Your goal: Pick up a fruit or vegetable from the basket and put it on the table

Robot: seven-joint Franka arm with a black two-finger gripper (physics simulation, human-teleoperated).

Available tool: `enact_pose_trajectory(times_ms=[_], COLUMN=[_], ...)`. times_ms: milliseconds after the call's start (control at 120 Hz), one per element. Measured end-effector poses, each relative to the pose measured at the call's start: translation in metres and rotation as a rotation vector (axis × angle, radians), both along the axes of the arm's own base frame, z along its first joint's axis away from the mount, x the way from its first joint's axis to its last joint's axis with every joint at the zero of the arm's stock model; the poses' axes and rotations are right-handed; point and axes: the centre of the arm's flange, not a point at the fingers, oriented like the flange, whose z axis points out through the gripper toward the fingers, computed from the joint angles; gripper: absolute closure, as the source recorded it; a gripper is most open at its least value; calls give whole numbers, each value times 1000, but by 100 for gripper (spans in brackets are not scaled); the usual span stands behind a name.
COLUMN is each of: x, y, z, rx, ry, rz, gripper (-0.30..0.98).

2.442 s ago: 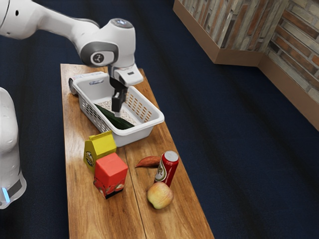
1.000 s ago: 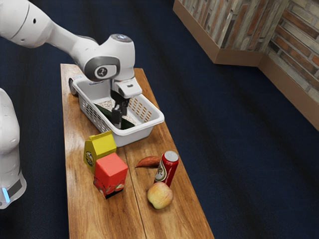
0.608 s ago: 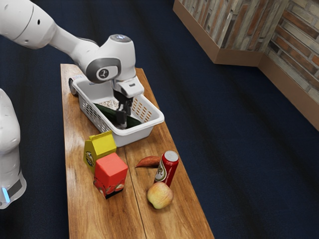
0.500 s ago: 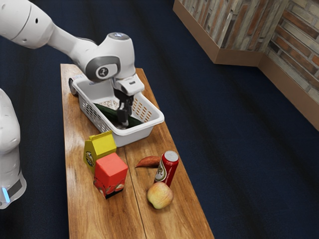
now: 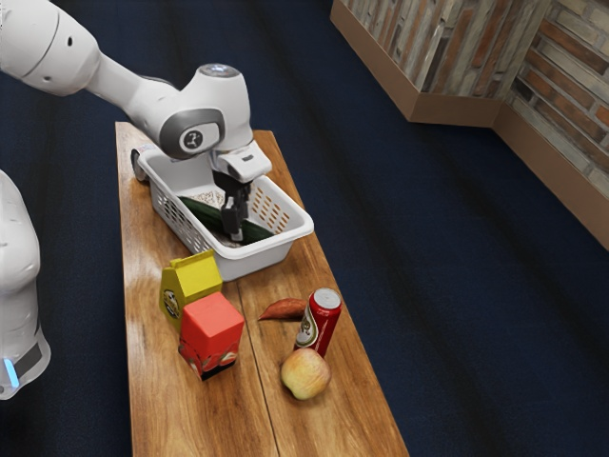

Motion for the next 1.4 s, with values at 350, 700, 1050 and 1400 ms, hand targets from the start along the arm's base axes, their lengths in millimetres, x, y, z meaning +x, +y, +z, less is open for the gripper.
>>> enact_pose_trajectory(times_ms=[350, 700, 1050, 1400], x=[4, 6, 13, -19], y=[10, 10, -23, -44], z=[-12, -7, 9, 78], rx=[4, 22, 52, 136], ry=[11, -14, -45, -163], rz=[18, 30, -16, 7], gripper=[29, 43, 53, 54])
